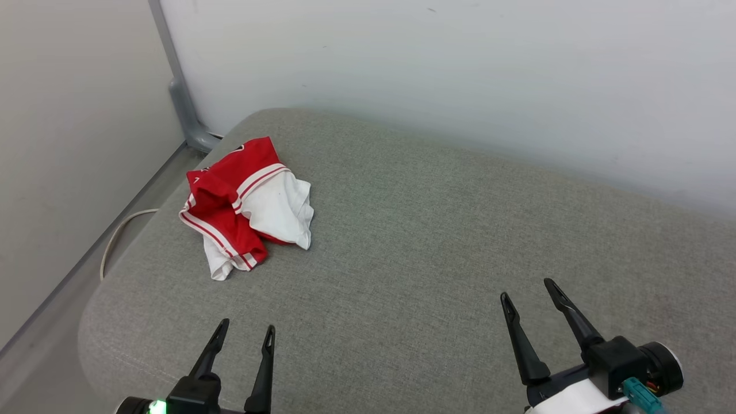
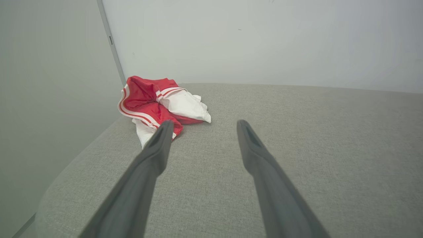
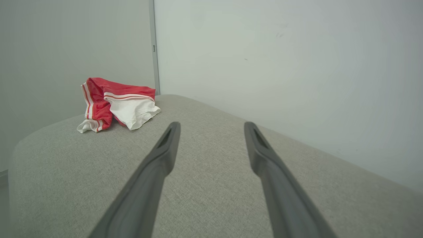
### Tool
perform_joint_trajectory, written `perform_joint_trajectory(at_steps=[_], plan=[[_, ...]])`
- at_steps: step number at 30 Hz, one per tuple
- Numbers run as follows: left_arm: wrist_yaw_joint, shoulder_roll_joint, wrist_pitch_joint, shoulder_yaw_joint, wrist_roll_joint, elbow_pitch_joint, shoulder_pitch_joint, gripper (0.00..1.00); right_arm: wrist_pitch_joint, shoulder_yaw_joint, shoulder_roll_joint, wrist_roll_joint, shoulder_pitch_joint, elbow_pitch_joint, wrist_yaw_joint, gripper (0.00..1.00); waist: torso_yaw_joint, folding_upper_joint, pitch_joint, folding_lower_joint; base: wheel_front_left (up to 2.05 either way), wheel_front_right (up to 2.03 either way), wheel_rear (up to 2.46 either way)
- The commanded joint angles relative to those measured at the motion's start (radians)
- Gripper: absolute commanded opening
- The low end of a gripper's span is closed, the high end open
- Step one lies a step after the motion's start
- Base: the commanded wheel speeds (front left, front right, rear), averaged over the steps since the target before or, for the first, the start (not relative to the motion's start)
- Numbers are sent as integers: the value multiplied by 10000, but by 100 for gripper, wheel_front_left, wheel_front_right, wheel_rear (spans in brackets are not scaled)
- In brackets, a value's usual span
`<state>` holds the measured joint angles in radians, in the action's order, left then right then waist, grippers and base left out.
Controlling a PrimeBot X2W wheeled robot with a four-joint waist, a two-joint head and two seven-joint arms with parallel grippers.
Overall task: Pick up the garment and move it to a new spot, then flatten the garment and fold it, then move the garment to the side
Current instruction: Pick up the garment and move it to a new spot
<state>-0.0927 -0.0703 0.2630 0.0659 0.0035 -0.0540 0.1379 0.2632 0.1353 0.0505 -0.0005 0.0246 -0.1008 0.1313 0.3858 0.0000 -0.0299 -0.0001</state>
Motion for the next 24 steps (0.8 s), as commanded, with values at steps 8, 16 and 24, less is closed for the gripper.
perform_joint_trajectory(at_steps=[8, 16, 24], plan=[[128, -36, 28, -69, -153, 122, -92, 100, 23, 92, -4, -42, -74, -21, -10, 100, 11, 0, 142, 1, 0, 0, 0], [-213, -715, 28, -206, -438, -526, -1258, 100, 25, -57, -4, -491, -477, 186, -10, 100, -393, 0, 1124, 1, 0, 0, 0], [-377, -3016, -1215, 752, -1583, -2462, -4748, 100, 25, -182, -1, -1143, -1198, 601, -10, 100, -888, 0, 2892, 1, 0, 0, 0]])
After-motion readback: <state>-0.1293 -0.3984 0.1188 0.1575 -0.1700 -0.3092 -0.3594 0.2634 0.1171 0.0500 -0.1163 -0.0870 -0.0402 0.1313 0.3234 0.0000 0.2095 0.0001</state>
